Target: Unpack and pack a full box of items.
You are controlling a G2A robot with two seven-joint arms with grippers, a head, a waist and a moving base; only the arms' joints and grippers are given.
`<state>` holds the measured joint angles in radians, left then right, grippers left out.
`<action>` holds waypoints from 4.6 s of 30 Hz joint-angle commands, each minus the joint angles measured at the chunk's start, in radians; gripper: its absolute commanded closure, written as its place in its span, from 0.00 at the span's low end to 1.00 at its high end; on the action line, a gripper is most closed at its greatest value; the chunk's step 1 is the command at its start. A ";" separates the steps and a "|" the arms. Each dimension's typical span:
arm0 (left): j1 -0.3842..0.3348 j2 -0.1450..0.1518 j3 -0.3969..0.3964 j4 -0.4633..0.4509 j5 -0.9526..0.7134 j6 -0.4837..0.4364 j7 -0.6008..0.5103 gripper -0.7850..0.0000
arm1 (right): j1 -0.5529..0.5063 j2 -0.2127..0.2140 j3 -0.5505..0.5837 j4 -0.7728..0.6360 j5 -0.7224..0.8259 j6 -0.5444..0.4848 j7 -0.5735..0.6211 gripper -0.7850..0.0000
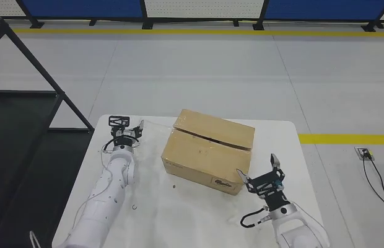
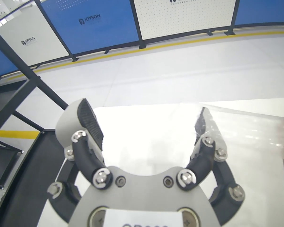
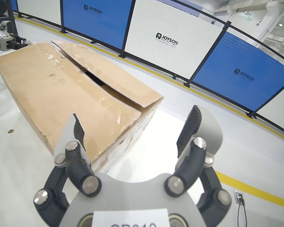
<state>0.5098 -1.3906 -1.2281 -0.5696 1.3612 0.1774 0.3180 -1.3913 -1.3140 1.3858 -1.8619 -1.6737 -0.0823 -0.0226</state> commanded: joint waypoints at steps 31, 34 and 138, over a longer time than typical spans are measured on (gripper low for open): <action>-0.078 0.016 -0.128 0.106 -0.129 0.090 -0.084 0.00 | 0.012 -0.002 -0.032 0.002 -0.012 0.013 0.006 0.00; -0.100 0.016 -0.141 0.139 -0.159 0.081 -0.092 0.00 | 0.011 -0.002 -0.032 0.000 -0.013 0.015 0.007 0.00; 0.535 0.180 -0.130 -0.751 0.247 -0.782 -0.090 0.00 | 0.382 -0.013 0.027 0.421 0.168 0.021 0.307 0.00</action>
<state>1.0397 -1.2135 -1.3535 -1.3152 1.6052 -0.5967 0.2258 -1.0057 -1.3273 1.4132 -1.4387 -1.5086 -0.0581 0.2869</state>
